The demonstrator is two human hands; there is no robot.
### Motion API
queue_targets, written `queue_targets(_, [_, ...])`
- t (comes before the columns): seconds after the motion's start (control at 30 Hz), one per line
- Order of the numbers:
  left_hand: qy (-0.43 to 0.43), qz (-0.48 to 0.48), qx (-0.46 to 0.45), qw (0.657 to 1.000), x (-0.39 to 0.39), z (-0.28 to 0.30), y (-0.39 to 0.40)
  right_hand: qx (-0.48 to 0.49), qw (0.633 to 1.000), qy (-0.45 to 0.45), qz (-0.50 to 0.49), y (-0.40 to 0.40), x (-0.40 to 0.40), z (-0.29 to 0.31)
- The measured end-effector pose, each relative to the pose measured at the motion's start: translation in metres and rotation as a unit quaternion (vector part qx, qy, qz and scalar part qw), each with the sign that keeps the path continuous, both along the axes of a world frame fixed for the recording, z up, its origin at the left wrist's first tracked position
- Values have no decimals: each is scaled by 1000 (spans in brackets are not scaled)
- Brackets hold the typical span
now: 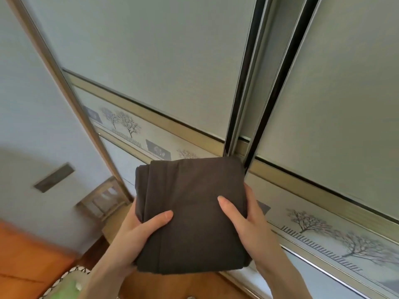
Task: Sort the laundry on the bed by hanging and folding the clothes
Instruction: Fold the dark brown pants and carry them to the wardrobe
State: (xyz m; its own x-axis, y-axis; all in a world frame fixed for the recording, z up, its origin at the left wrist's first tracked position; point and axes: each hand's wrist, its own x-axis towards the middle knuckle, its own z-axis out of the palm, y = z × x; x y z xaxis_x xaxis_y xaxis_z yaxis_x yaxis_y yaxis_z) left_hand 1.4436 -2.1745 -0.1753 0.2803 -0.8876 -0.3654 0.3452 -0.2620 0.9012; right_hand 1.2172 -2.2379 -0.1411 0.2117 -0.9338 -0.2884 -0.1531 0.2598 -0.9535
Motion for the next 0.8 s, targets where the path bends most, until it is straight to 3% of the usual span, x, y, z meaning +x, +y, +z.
queue_targets(0.33, [-37,6,10,999,-10,11,22,-42,998,-14,42,8,-9,7])
queue_targets(0.57, [72,-54,82,992,15,14,11,-63,997,3,39,12,1,15])
queue_targets(0.73, [78,-73,74,992,30,18,-12,-100,994,41,7,1,9,12])
queue_targets(0.8, [86,-72,63,992,36,19,-18,-145,983,112,0,-6,11,7])
